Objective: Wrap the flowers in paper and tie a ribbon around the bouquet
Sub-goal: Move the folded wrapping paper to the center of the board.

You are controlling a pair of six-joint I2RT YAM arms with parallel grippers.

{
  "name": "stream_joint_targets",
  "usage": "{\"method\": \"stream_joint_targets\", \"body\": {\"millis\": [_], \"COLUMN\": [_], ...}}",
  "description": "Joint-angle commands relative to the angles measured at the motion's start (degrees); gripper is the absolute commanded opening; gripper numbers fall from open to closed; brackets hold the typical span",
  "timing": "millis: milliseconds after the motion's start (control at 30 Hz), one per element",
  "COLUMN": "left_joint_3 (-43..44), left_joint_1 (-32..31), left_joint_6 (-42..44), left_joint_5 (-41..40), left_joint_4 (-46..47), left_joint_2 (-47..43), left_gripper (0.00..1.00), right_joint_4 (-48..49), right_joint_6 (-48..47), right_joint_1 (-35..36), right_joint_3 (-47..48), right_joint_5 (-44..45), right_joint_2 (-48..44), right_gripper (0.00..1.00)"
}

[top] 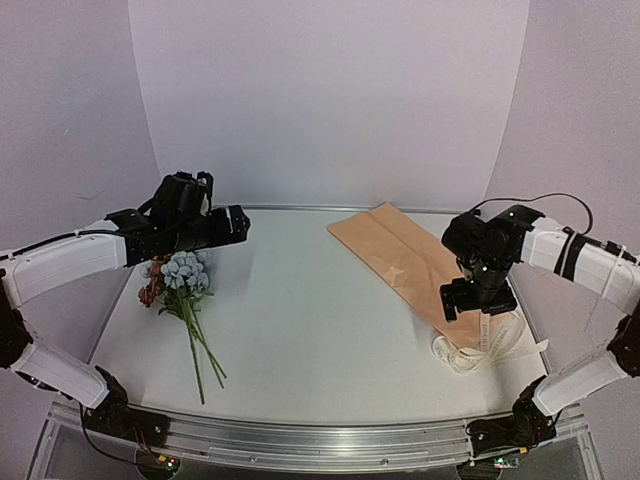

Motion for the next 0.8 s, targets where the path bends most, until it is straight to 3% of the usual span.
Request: {"method": "stream_joint_targets", "body": {"millis": [0,200,467,767], "left_joint_3": [-2.4,1.2,5.8,6.0], "left_joint_1": [1.9,5.3,5.3,5.3], "left_joint_6": [-3.0,-4.5,-6.4,-7.2], "left_joint_5": [4.8,12.5,19.4,23.4], "left_joint_4": [5.6,7.9,10.8,12.8], "left_joint_2": [2.8,12.5,21.5,24.0], "left_gripper": [1.00,1.00,1.00,1.00], "right_joint_4": [1.1,5.5,15.9,22.9], "right_joint_6": [1.2,0.9,4.5,10.7], "right_joint_1": [-2.5,-9.6,-20.9,-22.7], "right_joint_3": [1.2,3.5,6.4,9.0], "right_joint_5": [-2.3,-7.1,-15.0,-21.0], "right_joint_2": [2.8,10.3,21.3,31.4], "right_gripper": [0.98,0.98,0.98,0.98]}}
